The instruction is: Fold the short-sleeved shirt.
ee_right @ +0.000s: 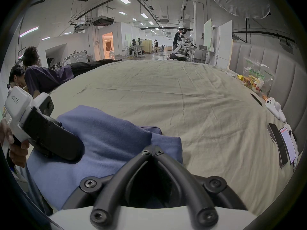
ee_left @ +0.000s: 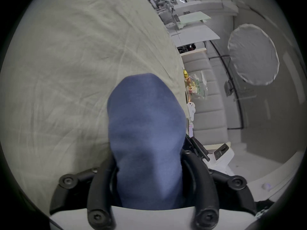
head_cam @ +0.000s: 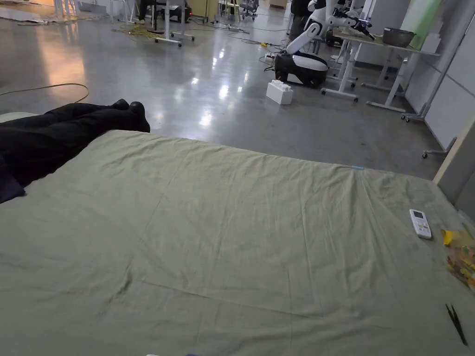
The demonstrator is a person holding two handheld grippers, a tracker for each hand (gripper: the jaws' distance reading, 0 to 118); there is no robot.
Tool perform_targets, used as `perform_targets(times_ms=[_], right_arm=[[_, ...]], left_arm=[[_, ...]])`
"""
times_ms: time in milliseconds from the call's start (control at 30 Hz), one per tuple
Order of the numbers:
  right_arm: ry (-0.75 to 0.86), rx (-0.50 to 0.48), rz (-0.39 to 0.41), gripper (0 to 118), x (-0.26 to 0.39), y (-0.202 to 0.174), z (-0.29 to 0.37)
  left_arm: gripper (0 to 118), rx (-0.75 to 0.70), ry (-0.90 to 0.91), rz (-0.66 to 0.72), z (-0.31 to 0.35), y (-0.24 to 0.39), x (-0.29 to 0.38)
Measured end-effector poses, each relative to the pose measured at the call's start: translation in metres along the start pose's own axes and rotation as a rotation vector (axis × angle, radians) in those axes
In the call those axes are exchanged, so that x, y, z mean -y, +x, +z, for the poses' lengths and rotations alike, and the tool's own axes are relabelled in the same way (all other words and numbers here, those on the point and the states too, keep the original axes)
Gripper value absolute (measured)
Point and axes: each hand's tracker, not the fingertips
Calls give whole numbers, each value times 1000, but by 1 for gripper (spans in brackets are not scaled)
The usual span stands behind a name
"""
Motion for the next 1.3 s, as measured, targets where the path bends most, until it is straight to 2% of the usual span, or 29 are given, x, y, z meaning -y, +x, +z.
perform_targets(times_ms=[67, 333, 433, 567, 667, 800, 933, 1067, 1300], right_arm=[[2, -3, 8, 0, 0, 0, 0], [7, 42, 64, 0, -4, 1, 6], [14, 36, -49, 0, -13, 11, 15], [60, 71, -10, 0, -33, 21, 26], [106, 75, -42, 0, -58, 35, 34], [227, 108, -19, 0, -102, 50, 47], [327, 121, -37, 0, -145, 61, 57], [412, 132, -40, 1, -180, 70, 67], [457, 122, -29, 0, -210, 74, 78]], left_arm=[[33, -11, 11, -22, 0, -4, 3], [23, 34, 56, -44, 10, 8, 9], [23, 50, 61, -61, 21, 19, 6], [23, 65, 84, -91, 48, 32, -2], [23, 59, 98, -86, 81, 34, -17], [22, -94, 98, -182, 142, 34, -45], [22, -167, 96, -144, 206, 16, -72], [22, -321, 105, -124, 265, -1, -95], [22, -513, 158, -60, 346, -1, -112]])
